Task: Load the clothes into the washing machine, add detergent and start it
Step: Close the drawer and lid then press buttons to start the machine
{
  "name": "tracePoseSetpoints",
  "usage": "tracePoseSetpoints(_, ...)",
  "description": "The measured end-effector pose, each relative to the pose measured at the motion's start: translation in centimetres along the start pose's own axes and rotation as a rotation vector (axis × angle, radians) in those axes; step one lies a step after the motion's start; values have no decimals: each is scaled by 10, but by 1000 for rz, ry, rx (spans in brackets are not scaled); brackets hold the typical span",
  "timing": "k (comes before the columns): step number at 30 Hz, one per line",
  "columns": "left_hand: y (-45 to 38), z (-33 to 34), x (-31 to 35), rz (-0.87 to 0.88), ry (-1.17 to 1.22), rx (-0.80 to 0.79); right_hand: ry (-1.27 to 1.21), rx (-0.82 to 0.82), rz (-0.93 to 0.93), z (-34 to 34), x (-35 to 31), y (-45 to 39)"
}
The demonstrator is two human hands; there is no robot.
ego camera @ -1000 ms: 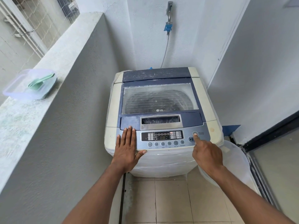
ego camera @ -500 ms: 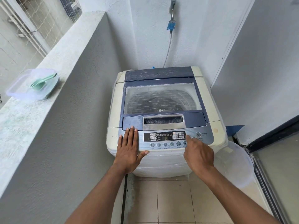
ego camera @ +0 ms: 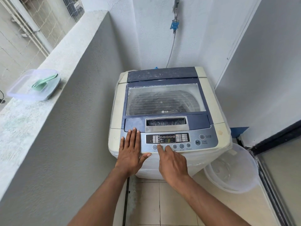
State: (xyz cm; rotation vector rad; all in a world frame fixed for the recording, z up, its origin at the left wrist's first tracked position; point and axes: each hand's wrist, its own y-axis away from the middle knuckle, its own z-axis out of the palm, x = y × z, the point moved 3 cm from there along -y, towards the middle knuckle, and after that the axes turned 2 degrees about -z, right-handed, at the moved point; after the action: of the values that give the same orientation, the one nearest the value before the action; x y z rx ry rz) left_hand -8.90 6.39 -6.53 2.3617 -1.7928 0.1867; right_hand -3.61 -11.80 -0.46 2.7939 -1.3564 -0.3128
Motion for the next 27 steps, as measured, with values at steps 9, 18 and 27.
tracePoseSetpoints(9, 0, -4, 2, -13, -38, -26, 3, -12, -14, 9, -16, 1)
tracePoseSetpoints(18, 1, -6, 3, -4, -41, -12, -51, 45, 1, 19, -16, -1)
tracePoseSetpoints(27, 2, -3, 3, 5, -48, 20, -73, 71, -7, 19, -11, -2)
